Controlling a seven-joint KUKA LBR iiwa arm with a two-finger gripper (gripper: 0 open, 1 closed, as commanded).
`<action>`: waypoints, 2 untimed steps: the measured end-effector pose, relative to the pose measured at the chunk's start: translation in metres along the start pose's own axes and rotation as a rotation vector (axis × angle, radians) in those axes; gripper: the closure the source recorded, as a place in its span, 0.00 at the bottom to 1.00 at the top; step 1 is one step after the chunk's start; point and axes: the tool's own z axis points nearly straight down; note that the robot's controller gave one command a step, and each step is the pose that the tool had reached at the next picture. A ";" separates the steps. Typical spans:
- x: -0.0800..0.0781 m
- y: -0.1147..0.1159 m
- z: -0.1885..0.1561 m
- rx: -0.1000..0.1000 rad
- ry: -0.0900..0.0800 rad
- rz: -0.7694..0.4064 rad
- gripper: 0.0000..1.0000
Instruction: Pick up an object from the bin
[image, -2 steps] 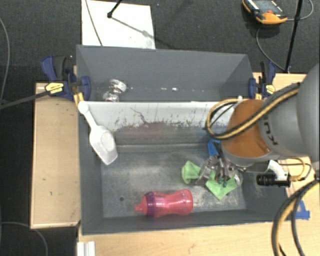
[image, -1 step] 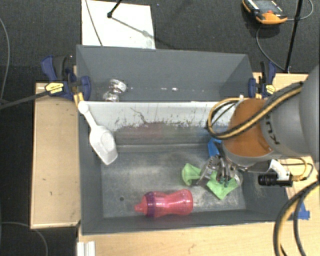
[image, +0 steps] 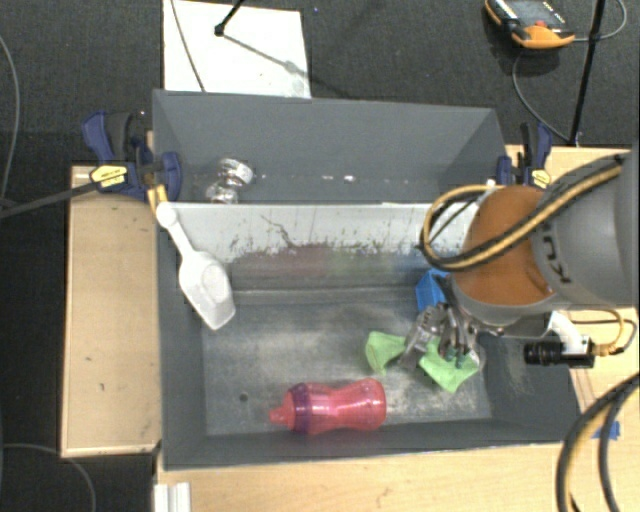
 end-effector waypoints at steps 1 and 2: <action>-0.001 0.000 -0.019 -0.001 -0.003 0.000 1.00; 0.000 0.000 -0.043 -0.001 -0.002 -0.001 1.00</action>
Offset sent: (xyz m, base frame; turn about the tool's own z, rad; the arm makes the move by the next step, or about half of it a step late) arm -0.0001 0.0000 0.0174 0.0000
